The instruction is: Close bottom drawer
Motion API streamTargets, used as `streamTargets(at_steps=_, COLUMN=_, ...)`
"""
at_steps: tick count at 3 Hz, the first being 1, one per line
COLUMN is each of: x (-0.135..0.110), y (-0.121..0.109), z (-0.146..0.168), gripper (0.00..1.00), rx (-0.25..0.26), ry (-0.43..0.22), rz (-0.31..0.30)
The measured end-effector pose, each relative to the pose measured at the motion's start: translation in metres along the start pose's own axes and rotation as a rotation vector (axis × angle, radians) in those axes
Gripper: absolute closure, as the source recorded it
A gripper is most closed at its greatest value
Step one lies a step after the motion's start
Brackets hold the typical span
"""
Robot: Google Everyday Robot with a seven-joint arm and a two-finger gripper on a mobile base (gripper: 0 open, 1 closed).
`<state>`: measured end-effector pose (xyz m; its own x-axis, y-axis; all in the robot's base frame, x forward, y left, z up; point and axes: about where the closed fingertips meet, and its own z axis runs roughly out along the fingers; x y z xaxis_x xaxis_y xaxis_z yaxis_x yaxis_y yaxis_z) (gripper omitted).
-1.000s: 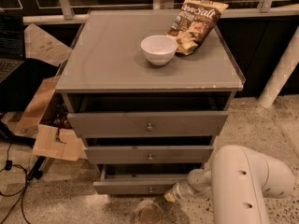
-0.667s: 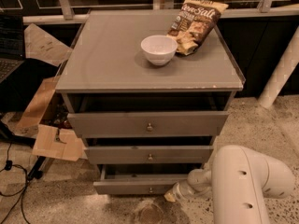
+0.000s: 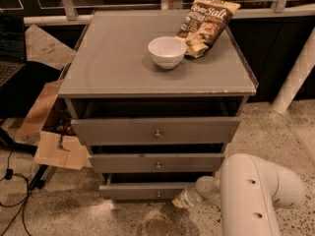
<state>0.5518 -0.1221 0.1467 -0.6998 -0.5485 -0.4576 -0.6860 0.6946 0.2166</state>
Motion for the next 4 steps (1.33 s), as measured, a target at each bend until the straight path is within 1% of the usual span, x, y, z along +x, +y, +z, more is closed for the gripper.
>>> streamTargets(at_steps=1, x=-0.029, y=-0.018, z=0.004, gripper=1.0, rx=0.032, ry=-0.022, rz=-0.049)
streamTargets(at_steps=2, x=-0.049, y=-0.032, z=0.004, gripper=1.0, rx=0.058, ry=-0.037, rz=-0.095)
streamTargets(at_steps=3, x=-0.05, y=-0.034, z=0.003, gripper=1.0, rx=0.06, ry=-0.041, rz=-0.1)
streamTargets(at_steps=4, x=-0.062, y=-0.046, z=-0.004, gripper=1.0, rx=0.075, ry=-0.061, rz=-0.127)
